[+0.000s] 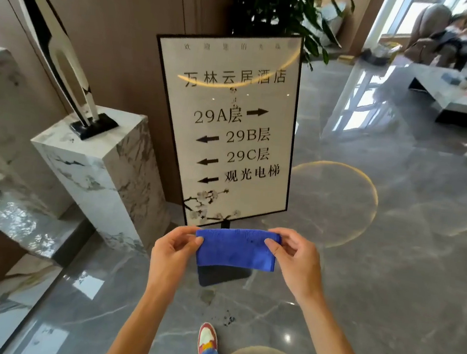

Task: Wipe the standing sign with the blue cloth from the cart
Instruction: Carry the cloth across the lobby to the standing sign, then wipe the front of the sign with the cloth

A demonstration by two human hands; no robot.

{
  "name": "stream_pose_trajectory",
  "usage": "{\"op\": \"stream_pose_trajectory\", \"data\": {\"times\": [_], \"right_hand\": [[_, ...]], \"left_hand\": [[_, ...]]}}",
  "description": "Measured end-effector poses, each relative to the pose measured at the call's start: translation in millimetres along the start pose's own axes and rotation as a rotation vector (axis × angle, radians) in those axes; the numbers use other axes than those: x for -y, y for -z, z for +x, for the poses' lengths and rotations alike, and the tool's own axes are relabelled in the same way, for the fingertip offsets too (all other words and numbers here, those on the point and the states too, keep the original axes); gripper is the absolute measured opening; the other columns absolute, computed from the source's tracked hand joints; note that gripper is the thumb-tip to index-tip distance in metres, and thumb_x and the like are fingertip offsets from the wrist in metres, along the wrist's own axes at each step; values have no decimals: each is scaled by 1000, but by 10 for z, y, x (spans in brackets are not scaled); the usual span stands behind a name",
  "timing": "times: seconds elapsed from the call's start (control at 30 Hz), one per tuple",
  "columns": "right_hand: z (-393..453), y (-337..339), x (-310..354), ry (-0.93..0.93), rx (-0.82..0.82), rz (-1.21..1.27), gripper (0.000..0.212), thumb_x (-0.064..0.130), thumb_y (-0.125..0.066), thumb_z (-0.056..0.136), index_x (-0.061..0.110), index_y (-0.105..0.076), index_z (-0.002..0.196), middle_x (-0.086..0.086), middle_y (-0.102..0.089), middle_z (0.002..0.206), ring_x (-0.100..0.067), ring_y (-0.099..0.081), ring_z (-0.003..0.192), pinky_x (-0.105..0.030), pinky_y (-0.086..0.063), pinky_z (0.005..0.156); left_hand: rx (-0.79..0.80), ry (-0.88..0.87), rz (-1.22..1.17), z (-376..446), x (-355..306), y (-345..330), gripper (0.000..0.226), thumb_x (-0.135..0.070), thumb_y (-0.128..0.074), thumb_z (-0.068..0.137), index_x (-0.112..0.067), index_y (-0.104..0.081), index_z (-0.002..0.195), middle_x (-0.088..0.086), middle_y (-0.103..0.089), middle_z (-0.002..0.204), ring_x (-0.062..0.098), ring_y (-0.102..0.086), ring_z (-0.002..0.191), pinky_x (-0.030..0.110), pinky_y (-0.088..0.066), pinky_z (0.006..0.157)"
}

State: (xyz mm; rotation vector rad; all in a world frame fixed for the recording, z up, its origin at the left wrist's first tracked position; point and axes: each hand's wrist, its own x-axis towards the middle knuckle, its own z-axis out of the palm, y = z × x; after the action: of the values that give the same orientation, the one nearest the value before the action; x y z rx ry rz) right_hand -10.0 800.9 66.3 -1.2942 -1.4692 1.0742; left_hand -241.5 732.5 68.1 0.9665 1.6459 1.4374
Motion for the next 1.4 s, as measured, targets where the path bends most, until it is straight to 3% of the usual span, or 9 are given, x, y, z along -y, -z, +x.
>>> {"op": "stream_pose_trajectory", "data": {"times": [0.27,0.5,0.63,0.77,0.9,1.0,1.2,1.3,1.4], "right_hand": [[829,-33,89,-3,40,-62,17,10,-71,91,27,-68,94,10,-76,87,-1,-72,83,-15,-55,69],[1507,-113,108,-9,31,-34,11,15,-71,92,24,-68,99,11,-76,89,-4,-72,85,-17,-56,68],[1763,-138,111,-4,65,-9,12,14,-70,93,23,-68,99,8,-76,90,-8,-73,87,-24,-59,72],[1958,-145,126,10,94,23,16,12,-69,93,26,-68,100,11,-76,92,-8,-73,89,-22,-59,70],[2175,-130,128,5,127,71,20,8,-68,93,27,-70,99,9,-76,93,-10,-73,89,-21,-57,71],[2354,-113,103,-40,161,159,19,5,-66,94,21,-72,101,4,-78,94,-13,-74,90,-21,-58,73],[2658,-17,114,-99,294,280,24,7,-65,95,20,-69,115,-1,-77,110,-20,-72,106,-37,-59,90],[2829,55,138,-146,336,401,31,11,-69,91,22,-65,120,-6,-75,115,-25,-71,109,-45,-58,93],[2981,103,141,-254,382,594,49,12,-75,81,16,-58,127,-12,-74,119,-30,-71,109,-39,-62,83]], "left_hand": [[-12,16,-59,762,-77,-282,17,-13,-69,93,-29,-75,95,-3,-78,80,6,-73,78,12,-54,63],[32,16,-88,1380,-124,-452,15,-13,-66,95,-24,-73,100,2,-79,83,15,-76,82,31,-59,77],[17,5,-121,1568,-203,-511,13,-12,-64,96,-23,-72,98,4,-79,82,19,-76,79,35,-58,74],[15,1,-155,1709,-267,-572,19,-12,-60,99,-26,-70,95,8,-79,82,26,-76,78,39,-60,75],[61,-18,-114,1828,-253,-659,22,-12,-53,103,-30,-64,95,6,-77,80,19,-73,71,26,-56,62],[88,-10,-116,1898,-236,-707,17,-13,-49,104,-25,-61,101,6,-76,86,14,-69,72,24,-54,63],[44,48,-260,2019,-275,-937,9,-22,-56,101,-23,-63,105,10,-76,102,26,-72,94,40,-57,79],[15,82,-360,2078,-360,-1086,23,-39,-65,90,-21,-65,103,9,-75,101,24,-72,92,31,-57,71],[-44,89,-403,2140,-429,-1236,27,-43,-70,86,-19,-66,97,6,-73,101,20,-72,89,26,-56,66]]}}
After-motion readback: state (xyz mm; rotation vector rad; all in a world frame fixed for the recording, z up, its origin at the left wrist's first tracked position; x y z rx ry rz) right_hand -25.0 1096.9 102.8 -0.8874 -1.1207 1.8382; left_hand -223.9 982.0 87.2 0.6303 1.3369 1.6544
